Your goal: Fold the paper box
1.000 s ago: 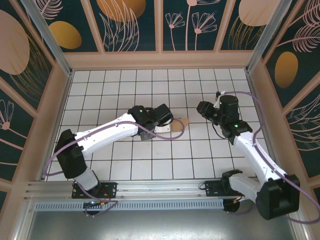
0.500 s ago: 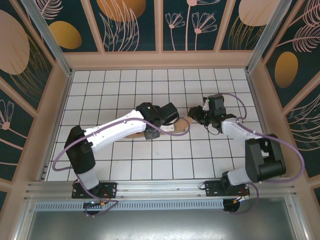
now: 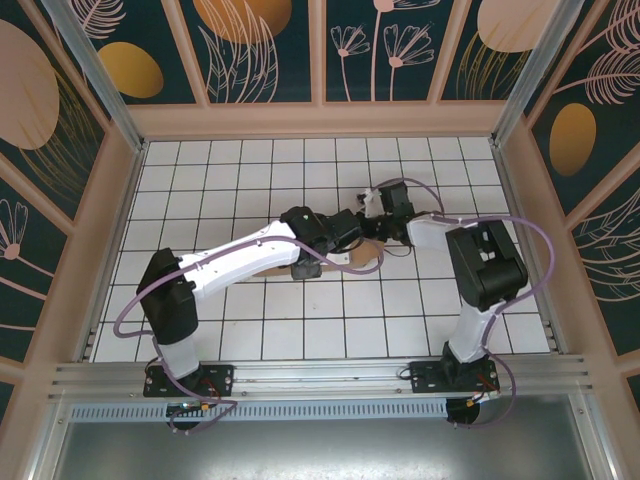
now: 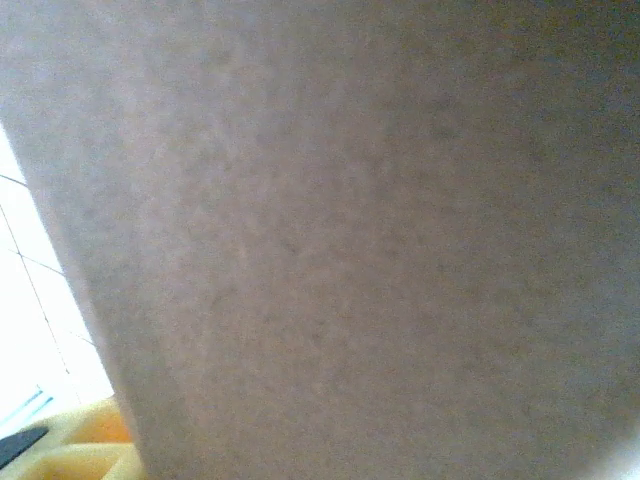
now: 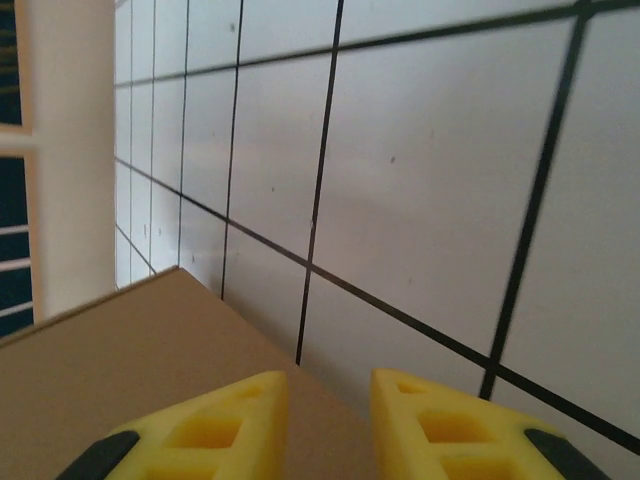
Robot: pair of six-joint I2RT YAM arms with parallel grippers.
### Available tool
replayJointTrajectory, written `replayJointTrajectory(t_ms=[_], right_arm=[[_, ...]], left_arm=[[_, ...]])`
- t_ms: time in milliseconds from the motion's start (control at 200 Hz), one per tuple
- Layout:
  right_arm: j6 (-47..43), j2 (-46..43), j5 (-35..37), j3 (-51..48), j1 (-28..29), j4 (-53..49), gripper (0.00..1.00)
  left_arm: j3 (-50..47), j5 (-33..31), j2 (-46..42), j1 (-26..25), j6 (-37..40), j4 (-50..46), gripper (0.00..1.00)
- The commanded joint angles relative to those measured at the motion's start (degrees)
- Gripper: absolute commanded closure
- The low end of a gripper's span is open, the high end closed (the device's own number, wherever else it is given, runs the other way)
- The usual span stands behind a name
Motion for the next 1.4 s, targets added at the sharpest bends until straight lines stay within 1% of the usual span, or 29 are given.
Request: replayJointTrajectory(t_ms=[0,60,155,340,485,661,836,1011,1391], right_arm=[[-3.0,3.3,-5.3,2.7,0.7,-2.2,0.72],[-3.4,4.4,-6.4,3.6,0.9,-2.6,0.72],[-4.4,5.9,-7.2,5.4,1.3,-4.5,0.72],[-7.8,7.2,-7.8,8.6,3.4,-8.7,0.72],[-10.8,8.4,-6.4,10.6,4.9,-12.9,0.73],[-13.0,7.4,-3.9,10.1,5.2,-15.9,0.75],[-14.8,7.5,-3.8,10.1,5.3,-18.0,0.78],[-16.7,8.8,-4.0,10.4,5.5,-20.4,0.78],[-17.0,10.3,-3.3,11.0,5.4,-19.8,0.77]], left_arm=[[3.2,-2.3,1.2,0.0,0.1,0.0,0.44],[3.8,-2.0,1.0,-0.1,0.1,-0.2,0.43],[4.8,0.3,-0.3,0.0,-0.2,-0.7,0.44],[4.4,-0.8,-3.2,-0.1,0.2,-0.9,0.45],[3.4,-1.1,-3.4,-0.1,1.1,0.0,0.45],[1.4,-0.5,-3.3,-0.1,2.3,2.1,0.45],[1.3,1.2,-2.3,0.1,3.3,4.4,0.45],[0.8,0.2,-1.6,0.8,3.7,6.6,0.42],[-0.4,-0.4,-1.2,2.4,4.0,9.9,0.33]])
